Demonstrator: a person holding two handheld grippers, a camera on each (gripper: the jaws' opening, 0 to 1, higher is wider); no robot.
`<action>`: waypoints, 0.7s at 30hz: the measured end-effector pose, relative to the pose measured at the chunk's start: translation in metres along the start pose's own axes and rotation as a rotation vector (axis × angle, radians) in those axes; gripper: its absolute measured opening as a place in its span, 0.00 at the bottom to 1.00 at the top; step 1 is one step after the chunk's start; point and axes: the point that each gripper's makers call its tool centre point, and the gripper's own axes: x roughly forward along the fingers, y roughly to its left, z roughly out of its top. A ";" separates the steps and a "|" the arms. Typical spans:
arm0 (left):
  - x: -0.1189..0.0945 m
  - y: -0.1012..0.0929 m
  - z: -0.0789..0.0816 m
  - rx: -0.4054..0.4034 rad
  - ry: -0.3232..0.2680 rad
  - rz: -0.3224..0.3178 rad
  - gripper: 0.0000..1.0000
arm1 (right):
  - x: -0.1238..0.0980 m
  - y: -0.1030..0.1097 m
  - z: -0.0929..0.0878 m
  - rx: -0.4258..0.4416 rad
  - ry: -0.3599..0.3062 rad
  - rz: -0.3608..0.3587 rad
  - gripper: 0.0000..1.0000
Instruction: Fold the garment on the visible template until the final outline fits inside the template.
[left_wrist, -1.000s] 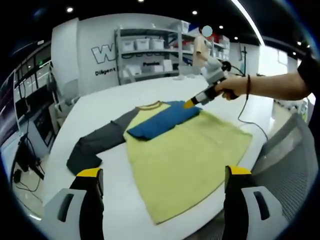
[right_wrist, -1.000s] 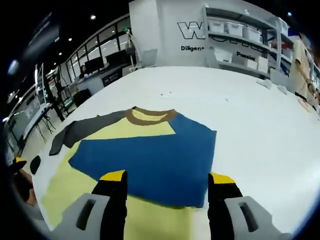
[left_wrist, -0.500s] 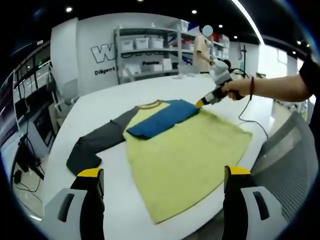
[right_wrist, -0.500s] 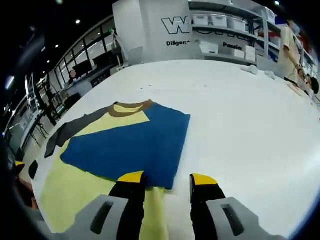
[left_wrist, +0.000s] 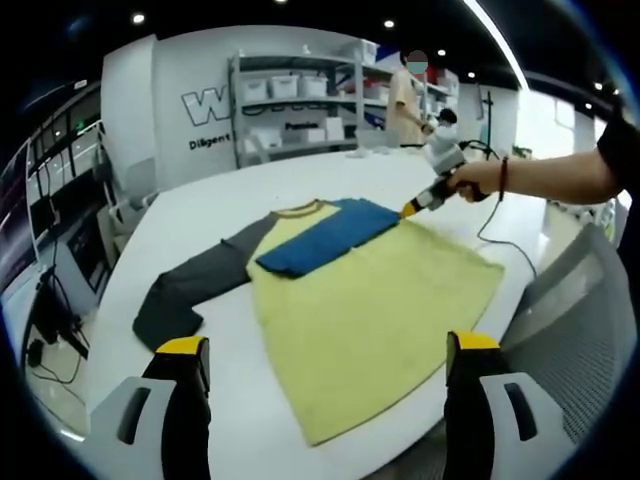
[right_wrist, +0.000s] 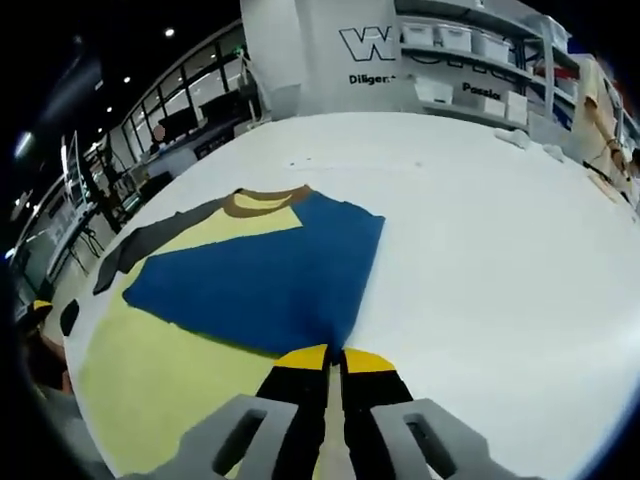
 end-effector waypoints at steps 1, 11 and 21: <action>0.000 0.000 0.000 0.000 0.002 0.000 0.96 | 0.000 -0.001 0.000 -0.003 0.001 -0.004 0.00; 0.000 0.002 -0.001 -0.003 0.003 0.008 0.96 | -0.005 -0.018 -0.001 -0.026 0.016 -0.061 0.00; 0.000 0.004 -0.002 -0.007 0.008 0.016 0.95 | -0.010 -0.036 -0.002 -0.020 0.025 -0.100 0.00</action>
